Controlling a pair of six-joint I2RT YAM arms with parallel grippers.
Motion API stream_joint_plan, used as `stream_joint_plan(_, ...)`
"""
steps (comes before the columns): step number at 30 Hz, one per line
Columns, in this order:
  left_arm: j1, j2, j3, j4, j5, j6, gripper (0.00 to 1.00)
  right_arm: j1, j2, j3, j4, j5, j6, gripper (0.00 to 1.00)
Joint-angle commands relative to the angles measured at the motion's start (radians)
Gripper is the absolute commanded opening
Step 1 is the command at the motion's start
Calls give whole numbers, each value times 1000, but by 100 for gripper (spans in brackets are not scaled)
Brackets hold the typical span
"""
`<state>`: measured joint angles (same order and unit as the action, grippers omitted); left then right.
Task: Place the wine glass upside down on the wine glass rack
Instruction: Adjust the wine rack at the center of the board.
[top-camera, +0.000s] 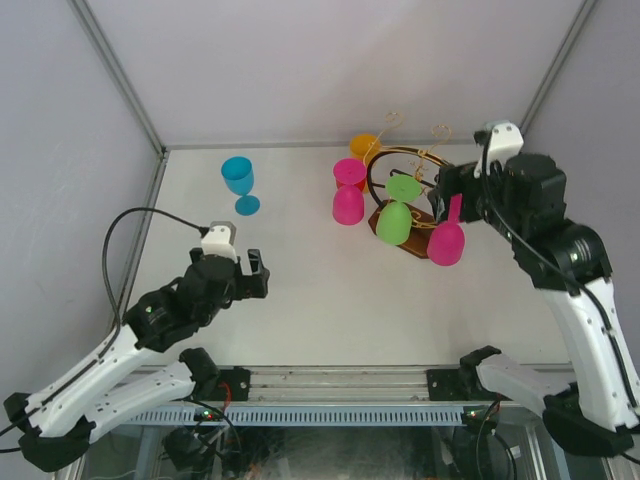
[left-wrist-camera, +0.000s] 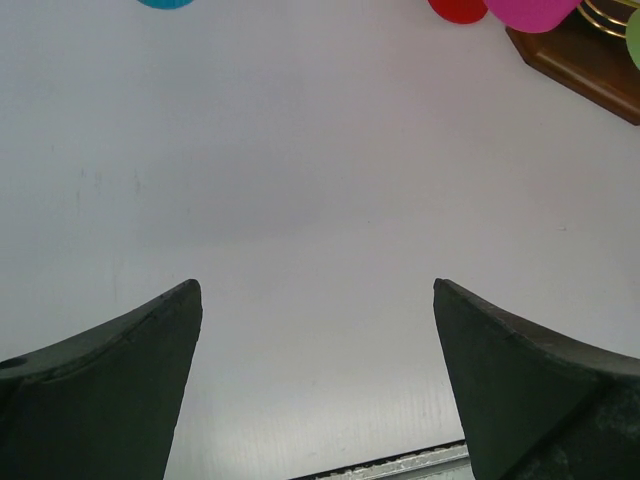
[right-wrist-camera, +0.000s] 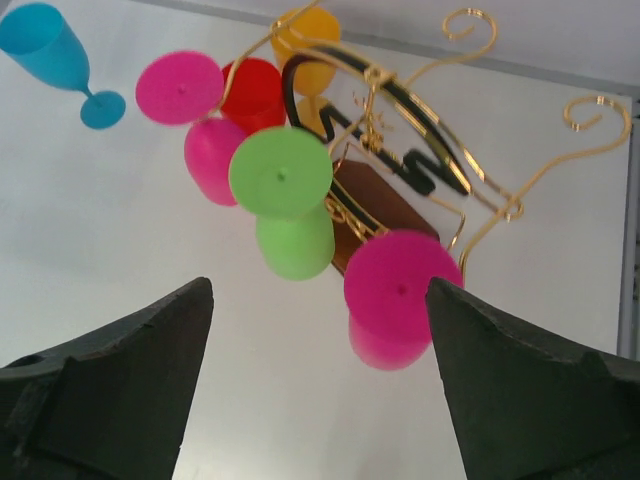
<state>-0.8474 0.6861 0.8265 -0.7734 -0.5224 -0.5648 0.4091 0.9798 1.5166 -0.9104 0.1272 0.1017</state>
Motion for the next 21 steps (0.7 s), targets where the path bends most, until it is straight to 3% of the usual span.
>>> stream_joint_plan(1, 7, -88, 32, -28, 2, 82, 100, -99, 187, 194, -24, -171, -114, 83)
stream_joint_plan(10, 7, -125, -2, -19, 3, 92, 100, -232, 456, 428, -119, -388, -210, 74)
stream_joint_plan(21, 7, -97, 0, -20, 7, 102, 100, -291, 625, 543, -245, -425, -319, 66)
